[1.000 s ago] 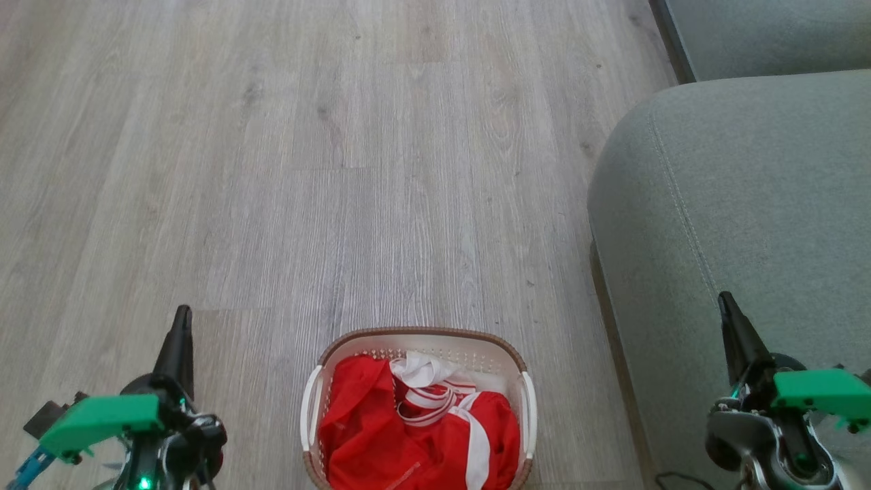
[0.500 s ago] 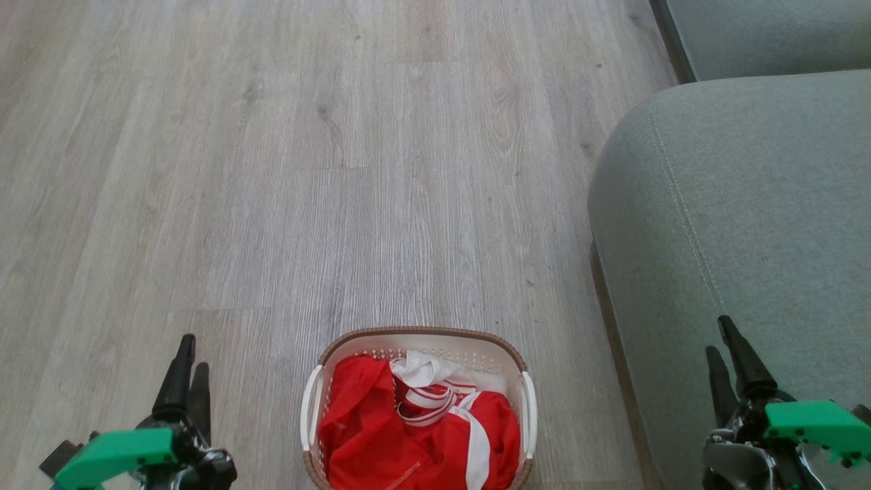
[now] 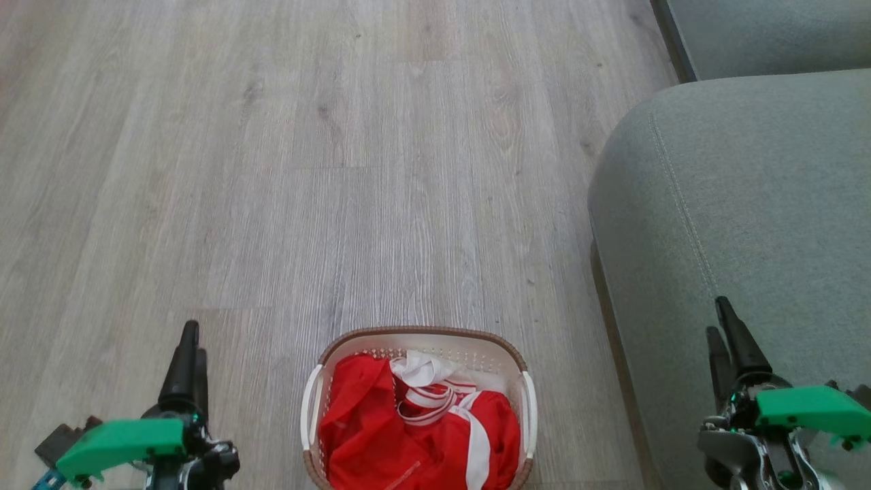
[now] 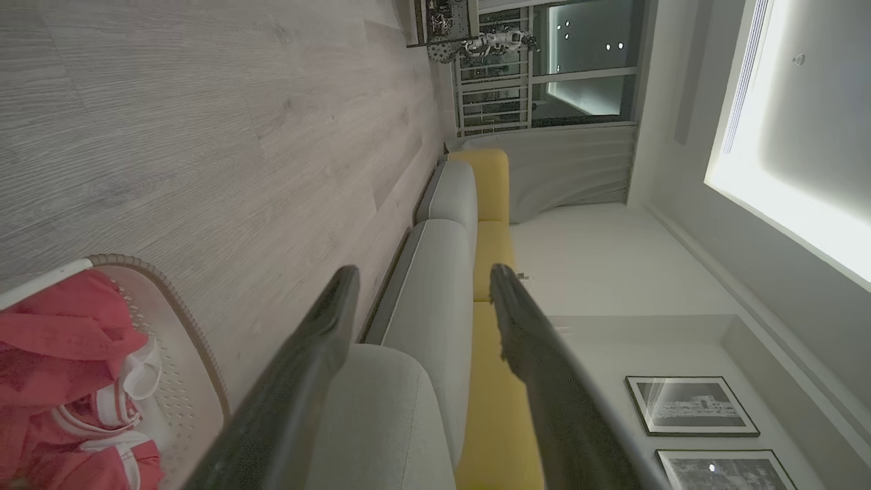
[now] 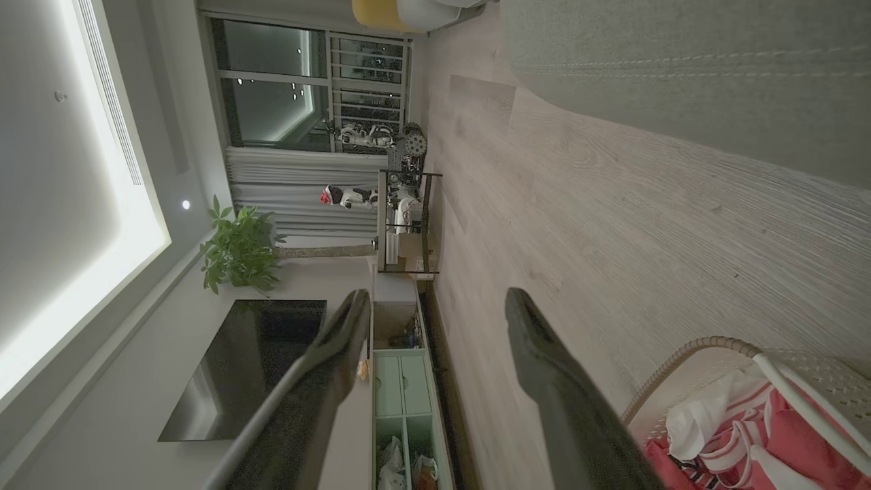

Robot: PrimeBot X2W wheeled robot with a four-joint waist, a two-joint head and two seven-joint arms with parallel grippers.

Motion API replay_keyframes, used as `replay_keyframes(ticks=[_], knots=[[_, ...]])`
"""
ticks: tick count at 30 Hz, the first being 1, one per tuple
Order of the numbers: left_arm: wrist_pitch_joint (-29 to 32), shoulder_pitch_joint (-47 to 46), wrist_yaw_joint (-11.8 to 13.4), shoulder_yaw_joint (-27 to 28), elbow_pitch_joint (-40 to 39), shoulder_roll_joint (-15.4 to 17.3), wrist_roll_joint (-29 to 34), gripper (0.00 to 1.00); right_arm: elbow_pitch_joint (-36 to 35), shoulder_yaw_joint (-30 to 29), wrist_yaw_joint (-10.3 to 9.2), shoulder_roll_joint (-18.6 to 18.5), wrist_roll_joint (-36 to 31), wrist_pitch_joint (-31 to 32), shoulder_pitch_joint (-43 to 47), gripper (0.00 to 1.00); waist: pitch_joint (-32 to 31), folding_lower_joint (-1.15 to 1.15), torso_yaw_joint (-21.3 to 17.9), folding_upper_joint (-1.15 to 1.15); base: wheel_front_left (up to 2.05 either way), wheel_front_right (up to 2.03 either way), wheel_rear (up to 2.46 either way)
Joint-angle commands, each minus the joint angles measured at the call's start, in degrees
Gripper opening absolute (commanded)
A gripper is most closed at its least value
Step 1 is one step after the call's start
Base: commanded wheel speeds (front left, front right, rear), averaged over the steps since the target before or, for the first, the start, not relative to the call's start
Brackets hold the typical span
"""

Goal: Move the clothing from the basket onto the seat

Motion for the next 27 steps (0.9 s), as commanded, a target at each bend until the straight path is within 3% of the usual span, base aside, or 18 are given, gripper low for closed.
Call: replay_keyframes(ticks=[1, 9, 27], knots=[[-0.39, -2.95, -0.09, 0.06, -2.40, 0.54, 0.89, 1.00, -2.61, 0.50, 0.00, -1.34, -0.71, -0.68, -2.43, 1.00, -0.01, 0.00, 0.01, 0.00, 0.00, 0.00, 0.00], [-1.73, -3.07, 0.38, -1.00, -4.40, 0.59, 8.80, 1.00, -4.57, 1.75, 0.00, -2.26, -6.49, -2.11, -2.75, 1.00, -0.02, 0.00, 0.00, 0.00, 0.00, 0.00, 0.00], [-4.74, -3.26, 4.58, -4.77, -7.20, 0.68, 29.36, 1.00, -8.52, 4.31, 0.00, -4.19, -25.96, -5.15, -3.02, 1.00, -0.03, 0.00, 0.16, 0.00, 0.00, 0.00, 0.00]])
